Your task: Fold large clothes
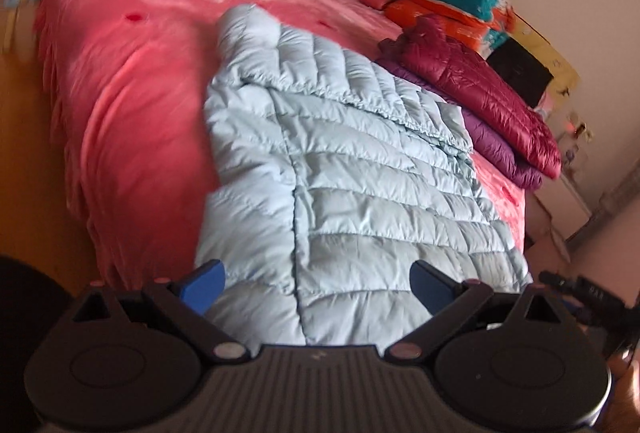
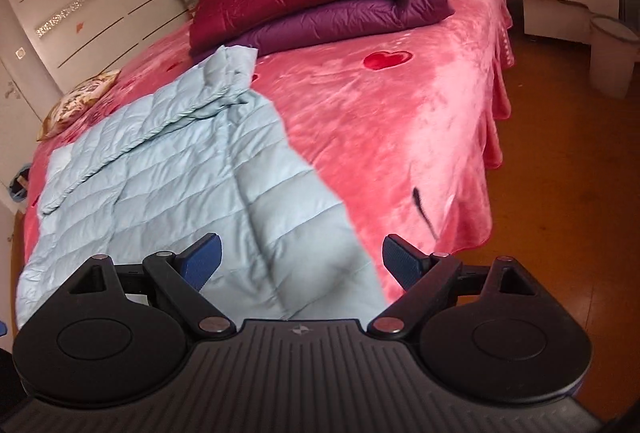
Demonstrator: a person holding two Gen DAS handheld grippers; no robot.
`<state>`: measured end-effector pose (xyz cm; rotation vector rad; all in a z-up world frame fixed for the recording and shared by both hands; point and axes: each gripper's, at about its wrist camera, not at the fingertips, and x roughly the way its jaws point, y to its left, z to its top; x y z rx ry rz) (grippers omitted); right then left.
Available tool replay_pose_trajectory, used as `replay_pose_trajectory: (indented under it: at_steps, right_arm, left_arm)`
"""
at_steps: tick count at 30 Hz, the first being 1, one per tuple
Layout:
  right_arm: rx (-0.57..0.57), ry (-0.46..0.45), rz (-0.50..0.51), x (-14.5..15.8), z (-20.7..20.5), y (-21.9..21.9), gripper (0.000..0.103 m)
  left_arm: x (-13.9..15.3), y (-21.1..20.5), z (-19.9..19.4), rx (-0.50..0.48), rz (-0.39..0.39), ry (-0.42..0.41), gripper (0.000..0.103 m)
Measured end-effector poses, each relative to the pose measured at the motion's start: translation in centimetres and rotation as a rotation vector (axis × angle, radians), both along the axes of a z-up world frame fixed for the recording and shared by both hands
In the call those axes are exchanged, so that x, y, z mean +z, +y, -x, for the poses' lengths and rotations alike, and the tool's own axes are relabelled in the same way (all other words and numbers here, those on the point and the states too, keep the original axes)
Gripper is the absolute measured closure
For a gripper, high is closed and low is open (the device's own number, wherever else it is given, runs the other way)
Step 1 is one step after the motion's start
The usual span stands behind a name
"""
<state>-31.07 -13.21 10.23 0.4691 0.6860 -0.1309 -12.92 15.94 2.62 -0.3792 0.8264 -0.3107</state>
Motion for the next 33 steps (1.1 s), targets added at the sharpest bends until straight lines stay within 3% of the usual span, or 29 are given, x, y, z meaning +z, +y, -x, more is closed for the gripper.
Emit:
replay_pose_trajectory:
  at_steps: [4,15,21,30,33]
  right_arm:
    - [0.063,0.010,-0.042,-1.0,-1.4,-0.5,0.000]
    - [0.090,0.039,-0.174,-3.4,-3.6,-1.6,0.000]
    - [0.182,0.082,-0.165,-3.8,-4.1,0.0,0.000]
    - [0.230,0.076,-0.177,-3.5,-4.2,0.2,0.000]
    - [0.261,0.042,-0.203,-3.0,-3.8,0.1,0.000]
  left_arm:
    - [-0.7,0.0,-0.4,-0.001,0.027,0.036,0.004]
    - [-2.8,0.3,-1.9,-0.016,0.071,0.142,0.004]
    - [-3.4,0.0,-2.1,-0.045,0.060,0.169,0.003]
    - [-2.9,1.9,-2.3,0.076,0.080,0.144,0.003]
    - [-3.4,2.0,-2.4,0.082,0.062,0.172,0.003]
